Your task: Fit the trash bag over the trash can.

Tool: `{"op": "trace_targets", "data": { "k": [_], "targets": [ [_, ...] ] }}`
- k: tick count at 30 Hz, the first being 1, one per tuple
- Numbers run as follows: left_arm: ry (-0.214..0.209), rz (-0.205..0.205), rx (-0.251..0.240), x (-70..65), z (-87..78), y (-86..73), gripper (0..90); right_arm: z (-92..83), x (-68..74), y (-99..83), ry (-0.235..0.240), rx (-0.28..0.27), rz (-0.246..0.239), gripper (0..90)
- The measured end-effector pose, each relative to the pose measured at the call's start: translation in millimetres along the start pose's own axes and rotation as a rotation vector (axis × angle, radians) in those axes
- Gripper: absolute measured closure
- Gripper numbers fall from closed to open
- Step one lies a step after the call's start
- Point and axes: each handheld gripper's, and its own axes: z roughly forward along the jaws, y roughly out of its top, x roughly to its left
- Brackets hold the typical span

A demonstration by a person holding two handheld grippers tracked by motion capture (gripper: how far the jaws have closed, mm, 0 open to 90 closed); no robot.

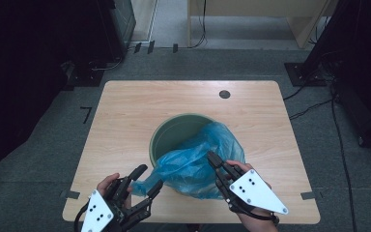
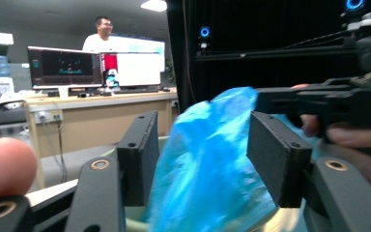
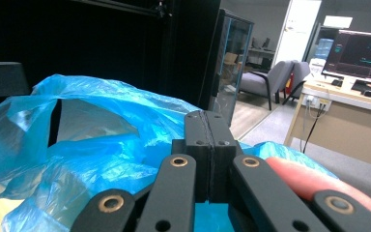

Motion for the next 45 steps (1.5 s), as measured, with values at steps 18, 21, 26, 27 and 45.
{"op": "trace_targets", "data": {
  "k": [18, 21, 26, 27, 45],
  "targets": [
    [0.004, 0.046, 0.121, -38.6, 32.5, -27.9, 39.5, 13.3, 11.6, 12.8, -0.018, -0.035, 0.048, 90.0],
    [0.055, 0.075, 0.137, -37.5, 34.7, -33.7, 36.6, 11.7, 11.5, 13.9, -0.012, -0.039, 0.047, 90.0],
    [0.065, 0.082, 0.168, -32.9, 32.3, -36.8, 82.1, 8.3, 10.6, 15.8, -0.018, -0.046, 0.047, 90.0],
    [0.057, 0.076, 0.173, -30.9, 30.6, -36.3, 86.8, 6.8, 8.7, 16.6, -0.023, -0.048, 0.048, 90.0],
    [-0.013, 0.155, 0.150, 20.7, -15.1, -66.1, 89.6, -4.8, -38.9, 6.7, -0.188, 0.016, 0.069, 90.0]
  ]
}}
